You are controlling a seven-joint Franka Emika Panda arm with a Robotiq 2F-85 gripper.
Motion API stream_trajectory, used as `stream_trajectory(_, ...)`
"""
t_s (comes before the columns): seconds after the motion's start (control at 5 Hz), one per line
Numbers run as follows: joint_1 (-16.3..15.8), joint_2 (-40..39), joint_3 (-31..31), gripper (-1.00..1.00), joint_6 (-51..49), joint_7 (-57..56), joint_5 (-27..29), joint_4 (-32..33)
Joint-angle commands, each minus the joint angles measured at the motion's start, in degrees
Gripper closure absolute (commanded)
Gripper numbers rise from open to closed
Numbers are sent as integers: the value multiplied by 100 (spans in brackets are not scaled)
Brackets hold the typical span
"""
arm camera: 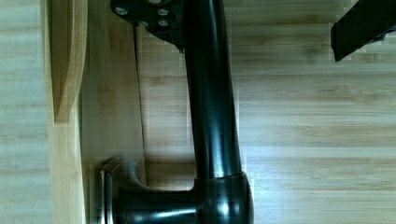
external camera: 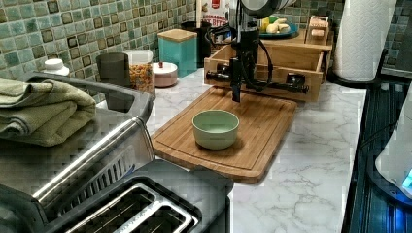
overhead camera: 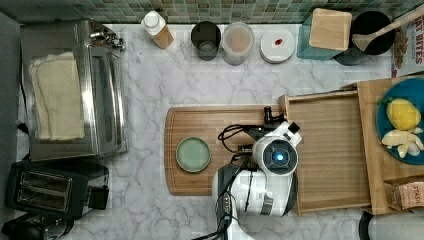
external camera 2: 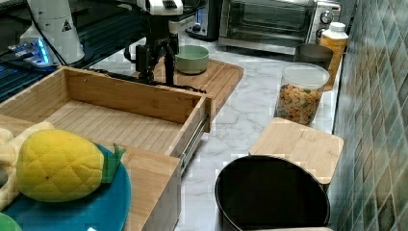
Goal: Open the drawer.
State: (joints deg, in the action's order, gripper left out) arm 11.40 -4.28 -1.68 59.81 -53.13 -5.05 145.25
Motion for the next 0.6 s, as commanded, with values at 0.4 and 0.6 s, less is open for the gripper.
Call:
stream_trajectory(0.4, -749, 226, 752, -100, -264, 290, 176, 275)
stream_trajectory(0.6, -437, 224, 1062, -100, -265, 305, 155, 274)
